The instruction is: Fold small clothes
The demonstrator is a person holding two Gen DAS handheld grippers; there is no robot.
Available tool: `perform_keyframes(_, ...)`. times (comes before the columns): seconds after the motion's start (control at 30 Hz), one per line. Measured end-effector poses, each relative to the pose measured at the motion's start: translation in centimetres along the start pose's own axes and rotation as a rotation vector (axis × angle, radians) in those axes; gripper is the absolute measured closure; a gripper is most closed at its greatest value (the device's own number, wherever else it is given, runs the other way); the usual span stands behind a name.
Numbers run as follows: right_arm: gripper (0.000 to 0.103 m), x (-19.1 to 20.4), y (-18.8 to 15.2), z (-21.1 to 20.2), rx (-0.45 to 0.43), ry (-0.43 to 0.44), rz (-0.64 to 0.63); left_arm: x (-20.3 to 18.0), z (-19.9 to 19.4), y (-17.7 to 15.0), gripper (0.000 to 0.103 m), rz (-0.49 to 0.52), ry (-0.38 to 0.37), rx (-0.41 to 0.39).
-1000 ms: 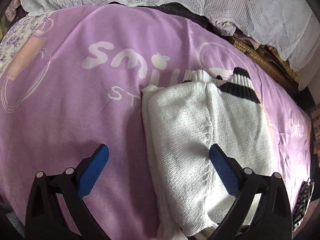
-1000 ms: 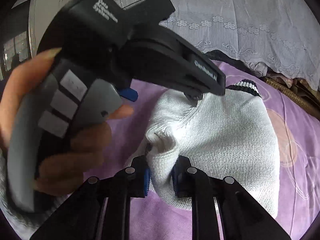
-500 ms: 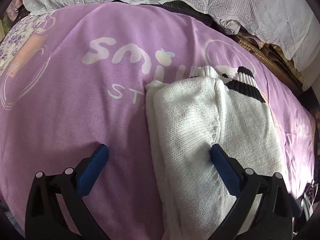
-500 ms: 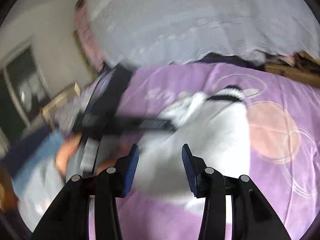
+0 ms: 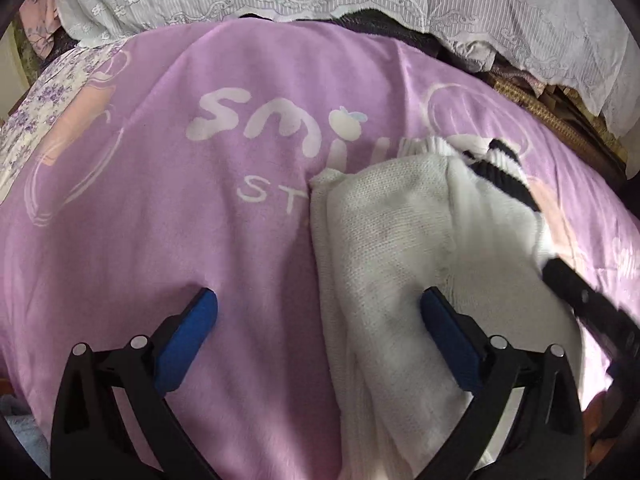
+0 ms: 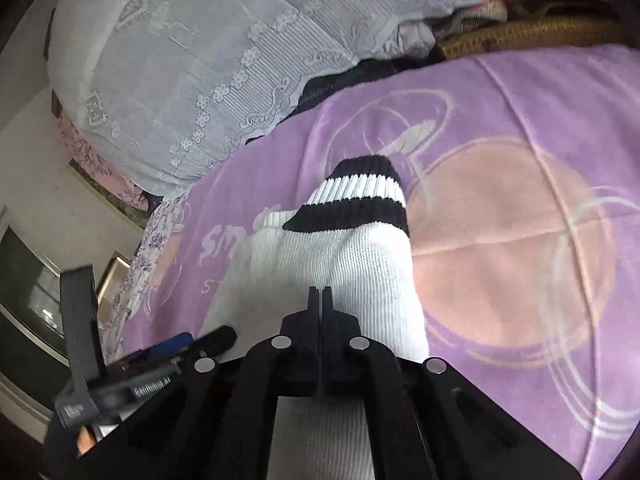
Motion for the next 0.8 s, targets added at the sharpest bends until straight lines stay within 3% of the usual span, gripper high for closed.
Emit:
perform_keyframes(0.07, 0.096, 0.3, -1.5, -3.1, -0.09, -0.039, -0.086, -0.8, -2.4, 0.0, 0.005, 0.024, -0.021, -0.052)
perform_keyframes(0.13, 0.094, 0.5, -3.3, -4.6, -0.109, -0.042, -0.142, -2.7, -4.3, -0.7, 0.005, 0.069, -0.066, -0.085)
perform_keyframes(0.17, 0.086, 0.5, -4.2, -5.0, -0.109, -0.052, -0.167, -3.4, -4.6, -1.4, 0.005, 0.095, -0.071, -0.086)
perform_keyframes(0.27, 0.074, 1.2, -6.1, -4.6, -0.098, -0.101, -0.266, -3.3, -1.9, -4.6, 0.004, 0.135, 0.044, 0.006)
perform_keyframes(0.4, 0.063, 1.5, -6.4, -4.7, -0.105, -0.101, -0.306, -2.3, -1.1, -6.3, 0.004, 0.011, -0.093, 0.022)
perform_keyframes(0.53, 0.063, 1.2, -8.0, -7.8, -0.178, -0.106, -0.3, -2.1, -3.9, -7.9, 0.005, 0.002, -0.087, -0.034)
perform_keyframes(0.6, 0.055, 1.1, -8.5, -9.1, -0.197, -0.084, -0.295, -2.6, -5.0, -8.7, 0.005, 0.033, -0.092, -0.058)
perform_keyframes(0.63, 0.05, 0.7, -8.8, -9.1, -0.184, -0.097, -0.289, -2.6, -4.9, -9.0, 0.005, 0.049, -0.065, -0.058)
perform_keyframes(0.7, 0.025, -0.3, -9.8, -7.0, -0.072, -0.123, -0.275, -1.9, -3.0, -9.7, 0.004, 0.048, -0.018, -0.002)
perform_keyframes(0.77, 0.025, -1.5, -10.8, -4.4, 0.072, -0.113, -0.221, -1.3, -2.1, -9.8, 0.004, 0.001, -0.066, 0.015)
perform_keyframes(0.8, 0.026, -1.8, -10.7, -4.6, 0.067, -0.086, -0.198, -1.3, -2.4, -9.7, 0.004, -0.002, -0.074, 0.014)
Point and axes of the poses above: each gripper's, at about its wrist camera, not at the fingertips, and z roughly the way its jaws point, x to its left, y to its top, the point moved 9 cm from there along z, roughly the way its jaws point, and after that the axes turned 15 degrees about -y, right-handed, at the moved point
